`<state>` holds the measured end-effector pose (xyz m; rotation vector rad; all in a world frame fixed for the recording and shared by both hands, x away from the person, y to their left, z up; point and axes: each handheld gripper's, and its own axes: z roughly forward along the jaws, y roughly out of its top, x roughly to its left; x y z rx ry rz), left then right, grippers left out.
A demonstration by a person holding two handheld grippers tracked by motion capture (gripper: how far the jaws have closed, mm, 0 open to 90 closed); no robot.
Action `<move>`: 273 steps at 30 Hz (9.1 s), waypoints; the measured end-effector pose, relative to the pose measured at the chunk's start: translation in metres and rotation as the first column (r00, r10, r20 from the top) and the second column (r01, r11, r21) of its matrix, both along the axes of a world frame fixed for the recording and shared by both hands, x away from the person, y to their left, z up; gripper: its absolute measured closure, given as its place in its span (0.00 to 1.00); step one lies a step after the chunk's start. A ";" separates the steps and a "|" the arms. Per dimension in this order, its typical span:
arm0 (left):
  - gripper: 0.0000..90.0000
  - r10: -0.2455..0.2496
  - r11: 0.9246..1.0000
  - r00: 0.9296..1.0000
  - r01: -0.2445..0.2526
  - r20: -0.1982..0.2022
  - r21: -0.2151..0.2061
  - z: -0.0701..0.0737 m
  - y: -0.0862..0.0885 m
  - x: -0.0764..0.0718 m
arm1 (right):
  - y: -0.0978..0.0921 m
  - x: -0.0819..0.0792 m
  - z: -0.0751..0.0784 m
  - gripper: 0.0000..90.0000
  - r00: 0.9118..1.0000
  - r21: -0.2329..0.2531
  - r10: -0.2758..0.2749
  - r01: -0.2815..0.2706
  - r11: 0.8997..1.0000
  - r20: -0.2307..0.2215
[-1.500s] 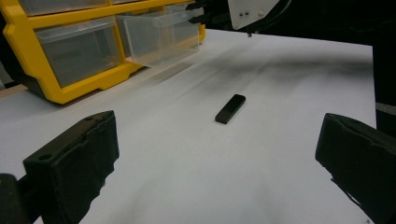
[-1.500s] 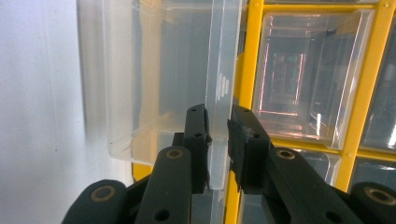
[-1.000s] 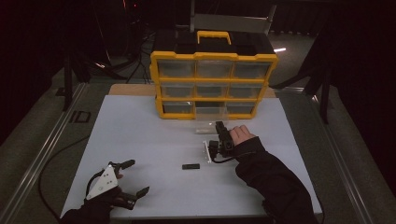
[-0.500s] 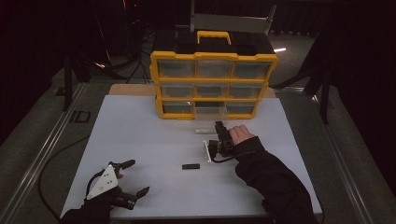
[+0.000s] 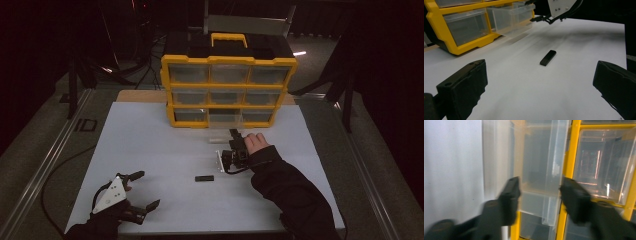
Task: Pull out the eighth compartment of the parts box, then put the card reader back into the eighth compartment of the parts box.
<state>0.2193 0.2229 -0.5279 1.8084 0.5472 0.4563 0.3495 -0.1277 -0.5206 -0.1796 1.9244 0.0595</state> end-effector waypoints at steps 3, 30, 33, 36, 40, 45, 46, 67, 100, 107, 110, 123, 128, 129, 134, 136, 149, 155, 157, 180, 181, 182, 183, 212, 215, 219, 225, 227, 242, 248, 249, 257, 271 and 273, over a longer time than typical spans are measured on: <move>0.00 -0.003 1.000 1.000 0.003 0.000 0.002 0.000 0.000 0.000 | 0.001 0.001 -0.001 0.31 1.000 0.023 -0.021 0.021 1.000 0.002; 0.00 -0.007 1.000 1.000 0.007 -0.005 0.001 0.000 -0.001 0.000 | -0.025 0.013 0.035 0.10 0.942 0.607 -0.064 0.263 0.750 -0.329; 0.00 -0.006 1.000 1.000 0.006 -0.004 0.000 0.000 -0.001 0.000 | -0.032 0.013 0.039 0.10 0.920 0.662 -0.020 0.296 0.689 -0.391; 0.00 -0.006 1.000 1.000 0.006 -0.003 0.000 0.000 -0.001 0.000 | -0.038 0.014 0.043 0.10 0.901 0.704 0.022 0.322 0.633 -0.432; 0.00 -0.006 1.000 1.000 0.006 -0.004 0.001 0.000 -0.001 0.000 | -0.046 0.014 0.047 0.10 0.884 0.734 0.067 0.340 0.587 -0.463; 0.00 -0.006 1.000 1.000 0.006 -0.004 0.001 0.000 -0.001 0.000 | -0.053 0.012 0.045 0.10 0.879 0.745 0.078 0.348 0.570 -0.470; 0.00 -0.006 1.000 1.000 0.006 -0.003 0.000 0.000 -0.001 0.000 | -0.055 0.012 0.046 0.10 0.877 0.753 0.086 0.352 0.556 -0.473; 0.00 -0.003 1.000 1.000 0.003 -0.007 -0.001 -0.001 -0.001 0.001 | -0.100 -0.013 0.031 0.10 0.846 0.797 0.152 0.399 0.454 -0.511; 0.00 -0.008 1.000 1.000 0.008 -0.006 0.005 0.000 -0.002 0.001 | -0.165 -0.089 0.004 0.10 0.840 0.817 0.145 0.444 0.368 -0.522; 0.00 -0.009 1.000 1.000 0.009 -0.005 0.006 -0.001 -0.002 0.002 | -0.175 -0.097 0.004 0.10 0.813 0.794 0.169 0.463 0.394 -0.557; 0.00 -0.008 1.000 1.000 0.008 -0.005 0.006 -0.001 -0.002 0.002 | -0.178 -0.099 0.005 0.10 0.806 0.790 0.173 0.470 0.393 -0.565; 0.00 -0.009 1.000 1.000 0.009 -0.004 0.009 -0.001 -0.002 0.002 | -0.178 -0.114 0.003 0.10 0.809 0.792 0.165 0.474 0.384 -0.564; 0.00 -0.014 1.000 1.000 0.014 -0.010 0.009 -0.001 -0.003 0.002 | -0.178 -0.109 -0.003 0.10 0.791 0.785 0.188 0.488 0.381 -0.582; 0.00 -0.013 1.000 1.000 0.013 -0.010 0.010 -0.001 -0.003 0.002 | -0.177 -0.109 -0.004 0.10 0.789 0.784 0.187 0.489 0.383 -0.585; 0.00 -0.012 1.000 1.000 0.012 -0.010 0.009 -0.001 -0.003 0.002 | -0.174 -0.109 -0.005 0.10 0.791 0.784 0.191 0.482 0.391 -0.582; 0.00 -0.013 1.000 1.000 0.013 -0.011 0.012 -0.001 -0.003 0.002 | -0.172 -0.109 -0.005 0.10 0.790 0.782 0.193 0.478 0.399 -0.581; 0.00 -0.007 1.000 1.000 0.007 -0.013 0.011 -0.001 -0.003 0.002 | -0.171 -0.110 -0.005 0.10 0.795 0.791 0.204 0.467 0.396 -0.571; 0.00 -0.007 1.000 1.000 0.007 -0.015 0.018 -0.002 -0.004 0.003 | -0.171 -0.112 -0.004 0.10 0.803 0.800 0.212 0.449 0.397 -0.556; 0.00 -0.003 1.000 1.000 0.003 -0.016 0.017 -0.001 -0.003 0.003 | -0.171 -0.112 -0.004 0.10 0.804 0.801 0.216 0.446 0.399 -0.555; 0.00 0.005 0.999 0.999 -0.003 -0.048 0.034 0.008 -0.007 0.004 | -0.170 -0.115 -0.001 0.10 0.816 0.830 0.261 0.400 0.388 -0.516; 0.00 0.002 1.000 0.999 0.000 -0.049 0.030 0.010 -0.008 0.004 | -0.170 -0.115 -0.001 0.10 0.817 0.829 0.258 0.400 0.390 -0.516; 0.00 0.003 1.000 0.998 -0.002 -0.055 0.028 0.012 -0.008 0.005 | -0.170 -0.115 -0.001 0.10 0.817 0.830 0.259 0.401 0.388 -0.515; 0.00 0.004 1.000 0.998 -0.002 -0.058 0.030 0.014 -0.009 0.006 | -0.170 -0.115 -0.001 0.10 0.818 0.830 0.257 0.400 0.388 -0.514; 0.00 -0.107 0.993 0.990 0.110 -0.090 0.035 0.086 -0.048 0.043 | -0.171 -0.117 0.001 0.10 0.820 0.837 0.264 0.396 0.378 -0.507; 0.00 -0.120 0.992 0.989 0.124 -0.089 0.041 0.088 -0.056 0.045 | -0.171 -0.117 0.002 0.10 0.819 0.836 0.264 0.397 0.379 -0.509; 0.00 -0.139 0.988 0.986 0.144 -0.095 0.047 0.087 -0.069 0.051 | -0.171 -0.117 0.002 0.10 0.820 0.836 0.264 0.395 0.380 -0.507; 0.00 -0.147 0.987 0.984 0.153 -0.097 0.058 0.082 -0.080 0.054 | -0.171 -0.117 0.003 0.10 0.821 0.840 0.270 0.391 0.377 -0.503; 0.00 -0.151 0.986 0.983 0.158 -0.100 0.057 0.079 -0.085 0.055 | -0.171 -0.117 0.003 0.10 0.820 0.840 0.272 0.390 0.377 -0.503; 0.00 -0.154 0.980 0.979 0.169 -0.129 0.108 0.056 -0.112 0.065 | -0.171 -0.118 0.003 0.10 0.820 0.839 0.273 0.390 0.378 -0.504; 0.00 -0.151 0.979 0.978 0.168 -0.143 0.115 0.046 -0.122 0.069 | -0.170 -0.118 0.003 0.10 0.818 0.838 0.274 0.391 0.381 -0.506; 0.00 -0.151 0.979 0.978 0.168 -0.143 0.115 0.046 -0.122 0.069 | -0.170 -0.118 0.003 0.10 0.818 0.838 0.274 0.391 0.381 -0.506; 0.00 -0.154 0.975 0.972 0.178 -0.176 0.130 0.026 -0.134 0.075 | -0.171 -0.118 0.003 0.10 0.818 0.838 0.276 0.389 0.383 -0.505; 0.00 -0.144 0.967 0.964 0.185 -0.222 0.175 0.007 -0.146 0.084 | -0.171 -0.118 0.003 0.10 0.817 0.838 0.277 0.388 0.383 -0.505; 0.01 -0.141 0.965 0.963 0.186 -0.232 0.185 0.003 -0.147 0.086 | -0.171 -0.118 0.003 0.10 0.819 0.838 0.276 0.385 0.387 -0.503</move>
